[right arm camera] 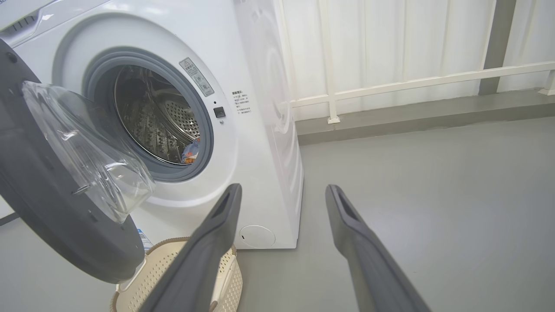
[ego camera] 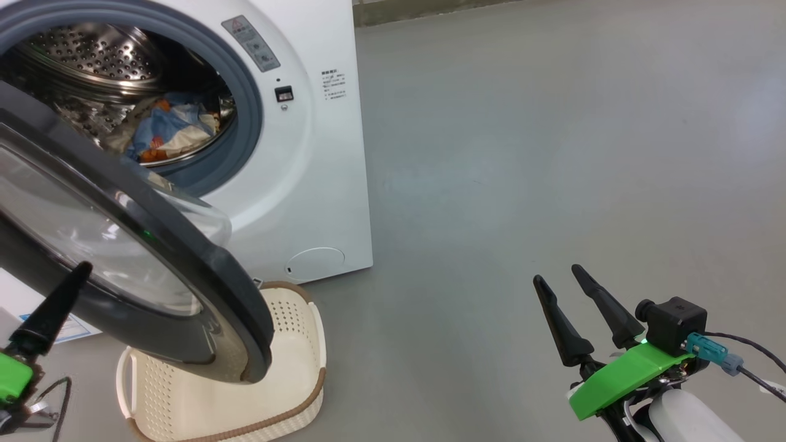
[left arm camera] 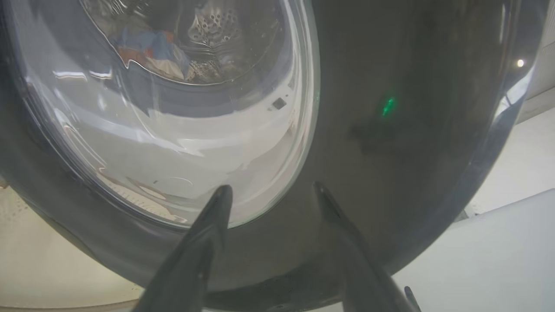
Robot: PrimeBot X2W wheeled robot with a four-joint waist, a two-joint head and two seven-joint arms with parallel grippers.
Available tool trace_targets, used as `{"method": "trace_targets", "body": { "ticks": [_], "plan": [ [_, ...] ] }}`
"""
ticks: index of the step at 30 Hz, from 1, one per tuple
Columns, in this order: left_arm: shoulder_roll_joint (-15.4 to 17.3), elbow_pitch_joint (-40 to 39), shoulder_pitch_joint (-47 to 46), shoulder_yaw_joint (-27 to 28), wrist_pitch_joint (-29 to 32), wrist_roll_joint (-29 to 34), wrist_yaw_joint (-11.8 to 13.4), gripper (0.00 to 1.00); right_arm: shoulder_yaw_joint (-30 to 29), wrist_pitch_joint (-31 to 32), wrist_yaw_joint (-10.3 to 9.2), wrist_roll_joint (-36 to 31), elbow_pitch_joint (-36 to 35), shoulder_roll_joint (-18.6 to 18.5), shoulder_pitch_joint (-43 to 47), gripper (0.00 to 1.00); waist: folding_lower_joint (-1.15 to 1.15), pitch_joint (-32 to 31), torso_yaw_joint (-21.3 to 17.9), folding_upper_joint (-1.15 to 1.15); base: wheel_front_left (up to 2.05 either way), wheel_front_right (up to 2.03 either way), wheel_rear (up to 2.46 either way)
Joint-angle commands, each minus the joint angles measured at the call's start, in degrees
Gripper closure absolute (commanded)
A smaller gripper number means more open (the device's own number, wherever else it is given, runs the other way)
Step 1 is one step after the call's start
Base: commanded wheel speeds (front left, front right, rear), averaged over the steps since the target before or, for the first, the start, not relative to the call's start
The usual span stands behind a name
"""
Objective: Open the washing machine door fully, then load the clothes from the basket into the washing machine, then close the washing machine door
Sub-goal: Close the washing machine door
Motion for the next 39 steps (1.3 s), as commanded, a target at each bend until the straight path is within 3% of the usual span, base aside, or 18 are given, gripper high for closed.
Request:
{"method": "trace_targets", "body": {
  "ticks": [1, 13, 21, 26, 33, 39],
  "plan": [
    [2.56, -2.22, -0.65, 1.61, -3.03, 2.75, -0.58, 0.00, 0.71, -0.46, 0.25, -0.65, -1.46, -0.39, 0.29, 0.00, 0.00, 0.04, 0.21, 0.00, 0.00, 0.00, 0.00],
    [3.39, -3.54, 4.27, -3.82, -28.67, 16.79, -0.92, 0.00, 0.28, -0.46, 0.25, -0.72, -1.88, -0.69, 0.32, 0.00, 0.00, 0.55, 1.22, 0.00, 0.00, 0.00, 0.00],
    [3.72, -1.54, 6.88, -7.84, -41.38, 19.51, -0.92, 0.00, 0.13, -0.46, 0.25, -0.86, -2.08, -0.69, -0.20, 0.00, 0.00, 0.93, 1.23, 0.00, 0.00, 0.00, 0.00],
    [4.64, 2.07, 9.16, -11.21, -50.06, 24.42, -0.93, 0.00, 0.08, -0.46, 0.25, -0.91, -2.37, -0.60, -0.57, 0.00, 0.00, 1.14, 0.83, 0.00, 0.00, 0.00, 0.00],
    [3.42, 5.48, 8.71, -13.38, -55.04, 33.34, -0.02, 0.00, -0.15, -0.46, 0.25, -1.11, -2.91, -0.98, -0.64, 0.00, 0.00, 1.65, 1.19, 0.00, 0.00, 0.00, 0.00],
    [-0.21, 3.95, 8.96, -9.61, -55.50, 39.84, 0.28, 0.00, -0.42, -0.46, 0.25, -1.42, -3.34, -0.79, -0.88, 0.00, 0.00, 2.48, 1.34, 0.00, 0.00, 0.00, 0.00]
  ]
}}
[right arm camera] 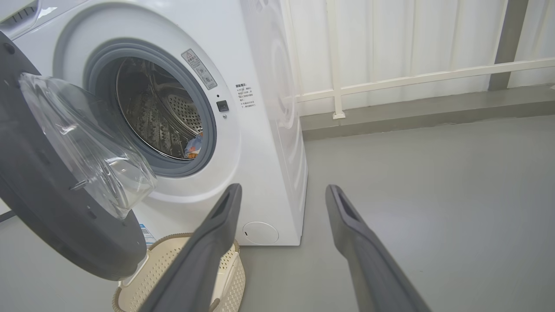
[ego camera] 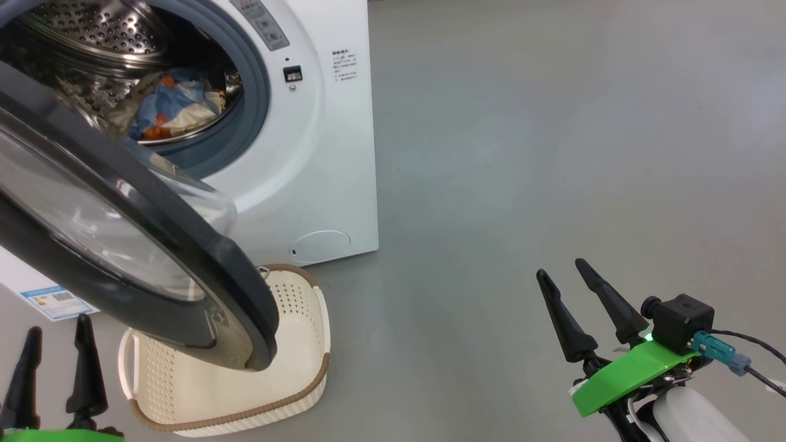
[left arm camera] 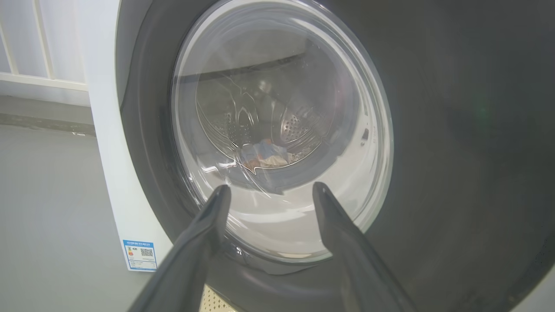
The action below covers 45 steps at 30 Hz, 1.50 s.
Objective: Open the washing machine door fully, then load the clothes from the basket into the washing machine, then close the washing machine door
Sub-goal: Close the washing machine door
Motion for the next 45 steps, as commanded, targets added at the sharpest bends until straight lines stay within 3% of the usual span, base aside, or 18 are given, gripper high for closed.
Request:
{"method": "trace_targets", "body": {
  "ticks": [1, 10, 42, 43, 44, 45],
  "plan": [
    [0.80, -1.98, -1.46, 2.89, -0.75, 1.04, 0.15, 0.00, 0.42, -0.46, 0.25, -1.02, -1.58, -0.44, -1.40, 0.00, 0.00, 0.22, 0.01, 0.00, 0.00, 0.00, 0.00],
    [-4.69, -4.68, 0.48, 6.75, -0.77, 8.21, -0.81, 0.00, -0.03, -0.46, 0.25, -1.68, -1.96, -0.24, -1.82, 0.00, 0.00, 1.08, 0.21, 0.00, 0.00, 0.00, 0.00],
    [-6.19, -5.47, 1.09, 5.60, -0.77, 10.26, -0.96, 0.00, 0.48, -0.46, 0.25, -2.59, -2.37, -0.87, -2.34, 0.00, 0.00, 0.39, 2.74, 0.00, 0.00, 0.00, 0.00],
    [-6.30, -5.48, 1.11, 5.56, -0.77, 10.28, -0.96, 0.00, 0.42, -0.46, 0.25, -2.47, -2.67, -0.96, -2.54, 0.16, 0.00, 0.27, 3.07, 0.00, 0.00, 0.00, 0.00],
    [-6.40, -5.47, 1.17, 5.53, -0.77, 10.29, -0.96, 0.00, 0.41, -0.46, 0.25, -2.47, -3.00, -1.08, -2.78, 0.43, 0.00, 0.14, 3.40, 0.00, 0.00, 0.00, 0.00],
    [-6.48, -5.43, 1.24, 5.45, -0.77, 10.29, -0.96, 0.00, 0.40, -0.46, 0.25, -2.47, -3.33, -1.19, -3.05, 0.64, 0.00, -0.01, 3.78, 0.00, 0.00, 0.00, 0.00]
  ]
}}
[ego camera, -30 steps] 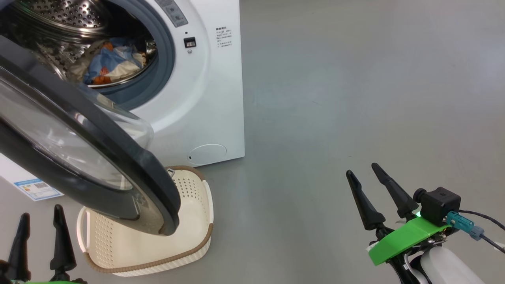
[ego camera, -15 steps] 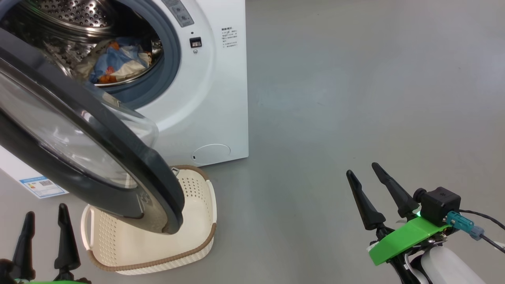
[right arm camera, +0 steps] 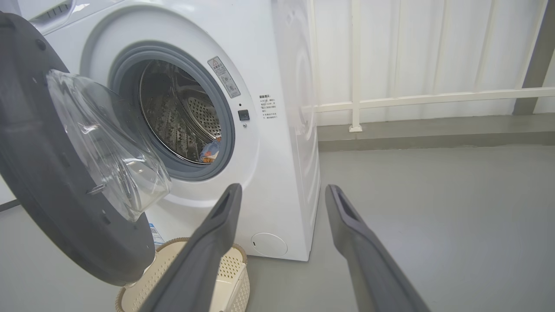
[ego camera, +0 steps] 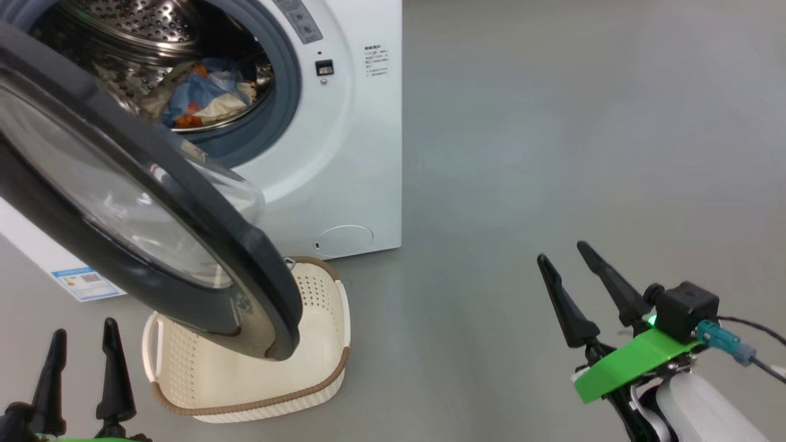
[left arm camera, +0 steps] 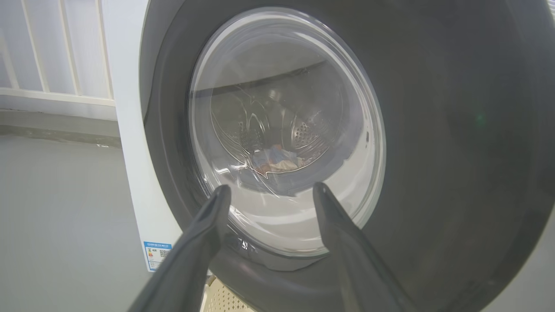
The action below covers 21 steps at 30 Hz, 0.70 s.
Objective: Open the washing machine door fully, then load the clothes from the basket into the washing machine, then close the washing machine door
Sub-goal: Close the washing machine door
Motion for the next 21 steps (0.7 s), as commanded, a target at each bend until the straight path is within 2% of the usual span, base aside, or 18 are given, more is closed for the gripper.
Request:
{"method": "trace_targets", "body": {
  "ticks": [1, 2, 10, 21],
  "plan": [
    [0.88, -1.67, -0.21, 1.75, -0.36, 0.44, -0.13, 0.00, 0.98, -0.46, 0.25, -0.03, -2.05, -0.81, -2.47, 0.88, 0.00, -0.52, 1.04, 0.00, 0.00, 0.00, 0.00],
    [0.75, -1.64, -0.17, 1.76, -0.36, 0.41, -0.13, 0.00, 1.10, -0.46, 0.25, -0.04, -2.49, -0.96, -2.83, 1.00, 0.00, -0.68, 1.49, 0.00, 0.00, 0.00, 0.00],
    [0.10, -0.65, -0.06, 1.43, -0.36, 0.22, -0.13, 0.00, 2.40, -0.46, 0.25, -0.19, -4.75, -1.60, -7.46, 1.00, 0.00, -2.27, 6.32, 0.00, 0.00, 0.00, 0.00],
    [0.08, 0.42, 0.23, 0.68, -0.36, -0.11, -0.13, 0.00, 7.23, -0.46, 0.25, 0.61, -8.90, -0.46, -14.76, 1.00, 0.00, -3.01, 15.73, 0.00, 0.00, 0.00, 0.00]
  ]
}}
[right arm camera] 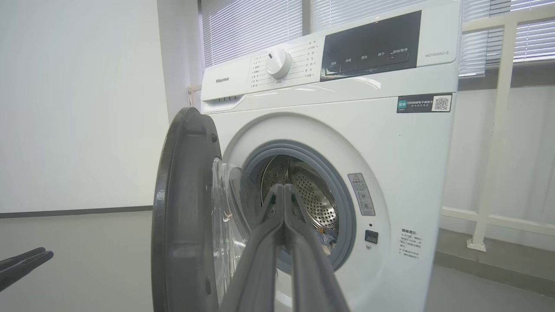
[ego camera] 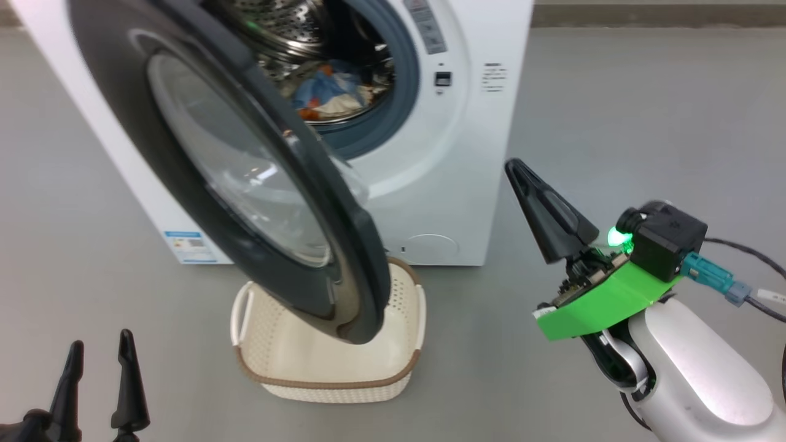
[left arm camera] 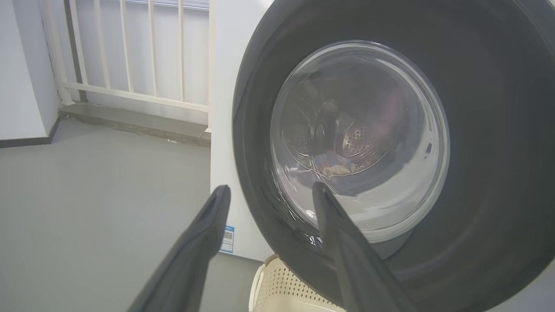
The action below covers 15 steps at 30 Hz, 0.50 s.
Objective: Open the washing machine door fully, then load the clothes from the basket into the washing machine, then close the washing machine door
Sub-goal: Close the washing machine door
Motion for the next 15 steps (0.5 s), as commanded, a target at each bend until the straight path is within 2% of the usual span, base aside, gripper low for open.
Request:
{"method": "trace_targets", "body": {
  "ticks": [1, 7, 15],
  "plan": [
    [1.00, -0.85, -0.70, 1.71, -0.36, -0.13, -0.13, 0.00, 1.11, -0.46, 0.25, 0.38, -2.60, 0.22, -2.49, 1.00, 0.00, -0.31, 4.46, 0.00, 0.00, 0.00, 0.00],
    [0.69, -0.24, -0.90, 1.14, -0.36, -0.49, -0.13, 0.00, 3.50, -0.46, 0.25, -0.14, -6.92, 0.59, -5.27, 1.00, 0.00, -0.27, 7.88, 0.00, 0.00, 0.00, 0.00],
    [0.39, 0.68, -0.86, 0.03, -0.36, -0.91, -0.13, 0.00, 10.73, -0.46, 0.25, -0.23, -10.73, 1.61, -7.50, 1.00, 0.00, -0.74, 11.97, 0.00, 0.00, 0.00, 0.00]
  ]
}}
